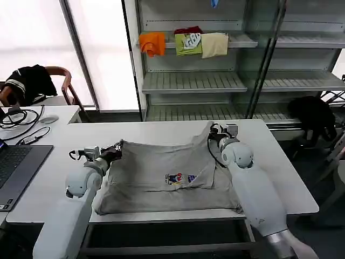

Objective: Fold and organize the clothes.

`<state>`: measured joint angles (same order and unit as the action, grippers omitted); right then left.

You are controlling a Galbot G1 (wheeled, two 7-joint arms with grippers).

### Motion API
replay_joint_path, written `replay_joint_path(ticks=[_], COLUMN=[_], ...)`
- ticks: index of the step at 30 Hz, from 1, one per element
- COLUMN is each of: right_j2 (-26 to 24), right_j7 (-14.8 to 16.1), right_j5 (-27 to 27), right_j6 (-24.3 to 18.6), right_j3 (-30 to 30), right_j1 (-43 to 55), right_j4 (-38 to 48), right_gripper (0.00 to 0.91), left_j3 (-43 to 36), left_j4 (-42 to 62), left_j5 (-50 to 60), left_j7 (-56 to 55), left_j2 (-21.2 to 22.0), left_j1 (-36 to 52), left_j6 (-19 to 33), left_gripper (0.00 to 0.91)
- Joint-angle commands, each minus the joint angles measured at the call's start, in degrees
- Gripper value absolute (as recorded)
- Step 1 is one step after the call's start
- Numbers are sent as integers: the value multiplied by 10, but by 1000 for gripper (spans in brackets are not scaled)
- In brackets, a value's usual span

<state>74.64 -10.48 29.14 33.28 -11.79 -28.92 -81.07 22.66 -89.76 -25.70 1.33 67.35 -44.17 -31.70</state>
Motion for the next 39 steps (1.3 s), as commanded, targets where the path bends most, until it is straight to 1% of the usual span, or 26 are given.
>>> replay_joint_path(ticks=[1,5,9,16,20,21,26,32,33,39], right_j2=[-13,-24,-32,-42,-49,-50,-58,-70,-72,-74], right_j7=[-6,-8,-13,-22,-24,-25,-35,-38,-38,-38], right_j5=[2,3,5,12,14,14,23,26,25,20], right_j6=[-1,-1,-1,-1,-1,-1,-1,-1,-1,-2], right_j3=[-7,-18,-33,-72,-85,-88,-116,-137,-138,-146], right_j1=[-54,-95,-130,-199,-250,-260,-298,-340,-345,-379], right_j4=[-114,-153,-185,-249,-284,-291,-309,-334,-335,-344], right_gripper=[0,0,0,0,0,0,0,0,0,0], left_j3=[11,20,27,39,41,42,47,51,50,51], left_j4=[-88,-102,-114,-141,-150,-152,-162,-176,-177,-190], left_j5=[-4,-2,-2,4,9,10,14,21,24,36], left_j7=[0,2,3,7,11,11,11,13,14,15], left_j2=[-18,-24,-30,-47,-52,-52,-58,-54,-53,-52], left_j1=[-45,-66,-81,-141,-164,-170,-189,-210,-215,-239], left_j6=[3,8,9,27,34,34,39,43,45,49], left_gripper=[20,10,20,10,20,10,20,10,20,10])
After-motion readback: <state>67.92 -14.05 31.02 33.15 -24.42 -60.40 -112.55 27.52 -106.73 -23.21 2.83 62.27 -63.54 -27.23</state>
